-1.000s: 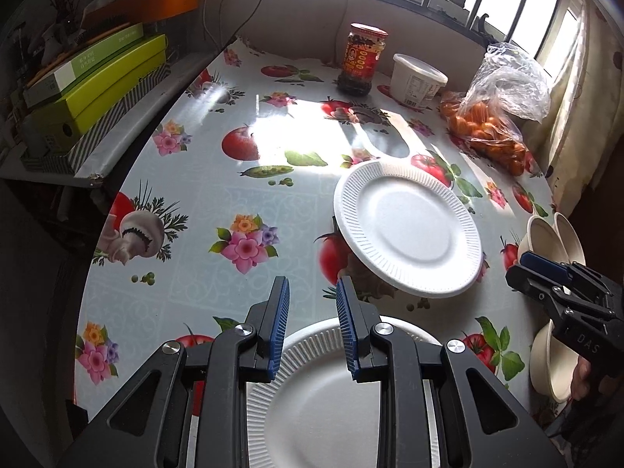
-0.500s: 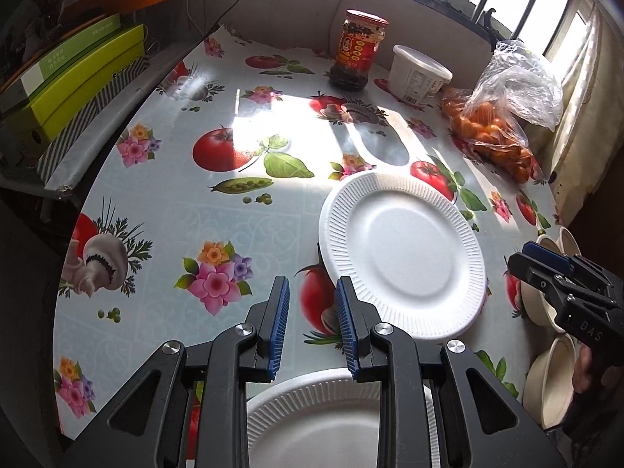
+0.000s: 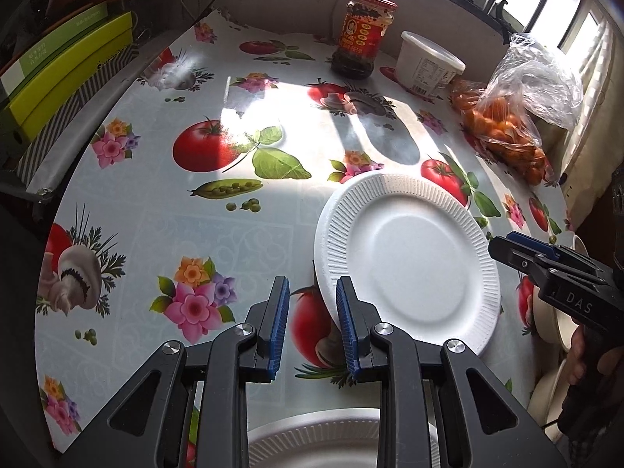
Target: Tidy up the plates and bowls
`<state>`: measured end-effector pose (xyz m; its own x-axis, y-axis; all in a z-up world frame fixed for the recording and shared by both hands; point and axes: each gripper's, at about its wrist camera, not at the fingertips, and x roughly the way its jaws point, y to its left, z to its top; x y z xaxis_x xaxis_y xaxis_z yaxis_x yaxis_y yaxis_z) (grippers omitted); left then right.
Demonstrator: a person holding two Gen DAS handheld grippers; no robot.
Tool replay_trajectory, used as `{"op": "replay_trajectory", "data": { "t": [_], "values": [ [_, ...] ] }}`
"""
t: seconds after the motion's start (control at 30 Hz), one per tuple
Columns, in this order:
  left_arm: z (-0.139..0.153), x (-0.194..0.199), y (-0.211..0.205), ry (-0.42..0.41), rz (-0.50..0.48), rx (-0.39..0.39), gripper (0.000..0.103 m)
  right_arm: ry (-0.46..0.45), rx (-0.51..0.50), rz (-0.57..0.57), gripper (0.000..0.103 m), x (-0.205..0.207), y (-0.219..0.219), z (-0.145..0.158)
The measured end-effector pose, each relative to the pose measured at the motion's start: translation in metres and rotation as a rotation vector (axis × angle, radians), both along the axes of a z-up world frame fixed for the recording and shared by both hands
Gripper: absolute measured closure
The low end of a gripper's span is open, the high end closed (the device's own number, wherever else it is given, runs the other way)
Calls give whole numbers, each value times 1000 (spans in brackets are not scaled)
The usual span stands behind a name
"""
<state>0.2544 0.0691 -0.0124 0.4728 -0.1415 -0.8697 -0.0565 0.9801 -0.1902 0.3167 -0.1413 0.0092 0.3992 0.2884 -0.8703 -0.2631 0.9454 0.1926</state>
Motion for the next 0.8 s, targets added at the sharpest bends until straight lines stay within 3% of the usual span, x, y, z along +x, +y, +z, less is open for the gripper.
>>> {"op": "replay_trajectory", "data": {
  "t": [0.33, 0.8],
  "values": [
    [-13, 6, 6, 45, 32, -32, 77, 58, 62, -12, 61, 12, -4, -13],
    [-12, 8, 5, 39, 28, -36, 77, 76, 75, -4, 62, 13, -4, -19]
  ]
}}
